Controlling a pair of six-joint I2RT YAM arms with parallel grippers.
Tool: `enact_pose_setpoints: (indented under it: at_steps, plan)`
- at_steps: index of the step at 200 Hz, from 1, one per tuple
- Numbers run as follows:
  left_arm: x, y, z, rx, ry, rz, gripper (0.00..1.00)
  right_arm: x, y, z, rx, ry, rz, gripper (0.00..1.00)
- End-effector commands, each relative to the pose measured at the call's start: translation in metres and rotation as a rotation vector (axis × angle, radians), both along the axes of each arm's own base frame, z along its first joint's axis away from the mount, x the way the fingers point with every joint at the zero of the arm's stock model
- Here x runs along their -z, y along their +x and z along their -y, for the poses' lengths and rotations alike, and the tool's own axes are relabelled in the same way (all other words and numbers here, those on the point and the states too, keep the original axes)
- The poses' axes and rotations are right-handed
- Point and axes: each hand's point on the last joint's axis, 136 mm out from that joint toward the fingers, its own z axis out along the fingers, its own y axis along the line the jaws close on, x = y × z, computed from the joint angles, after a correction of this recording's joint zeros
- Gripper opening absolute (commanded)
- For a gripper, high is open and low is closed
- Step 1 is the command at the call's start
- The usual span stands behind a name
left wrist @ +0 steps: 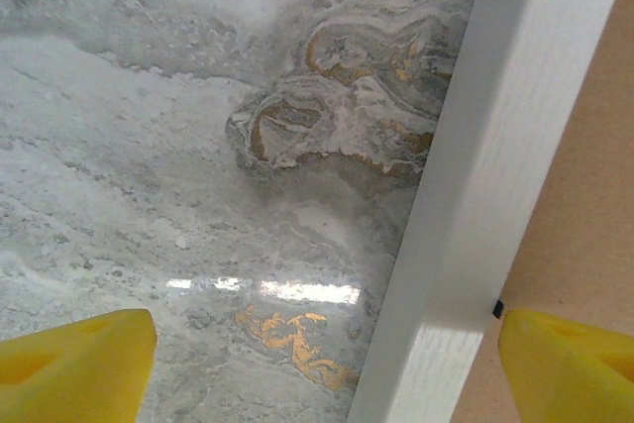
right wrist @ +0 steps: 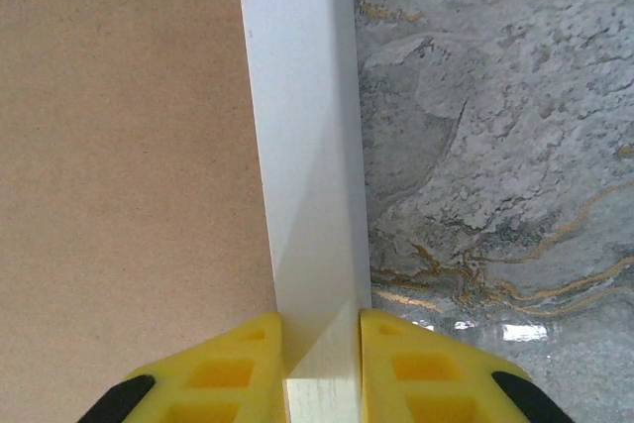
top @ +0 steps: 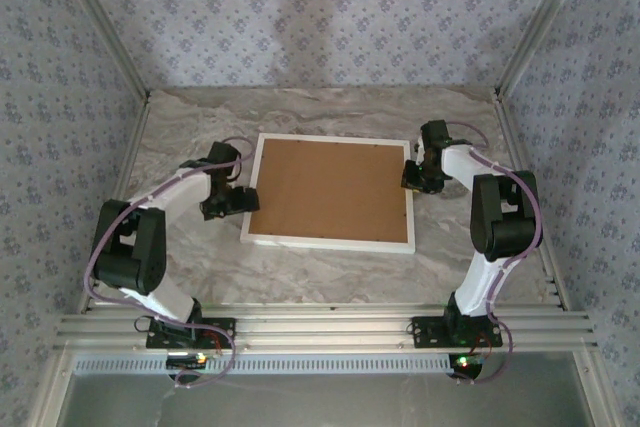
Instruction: Put the photo into the frame
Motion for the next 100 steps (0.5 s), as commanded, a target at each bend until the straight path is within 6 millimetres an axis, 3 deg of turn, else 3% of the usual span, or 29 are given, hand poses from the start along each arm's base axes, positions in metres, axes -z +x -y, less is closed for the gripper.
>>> enact_pose_setpoints:
  at_steps: [1,100]
  plan:
    - [-0.024,0.011,0.000,-0.008,-0.015,0.062,0.90,0.006,-0.010,-0.007,-0.005,0.025,-0.037,0.21]
    - [0.001,0.007,-0.005,-0.008,0.014,-0.009,0.90,0.007,-0.010,-0.007,-0.005,0.028,-0.039,0.21]
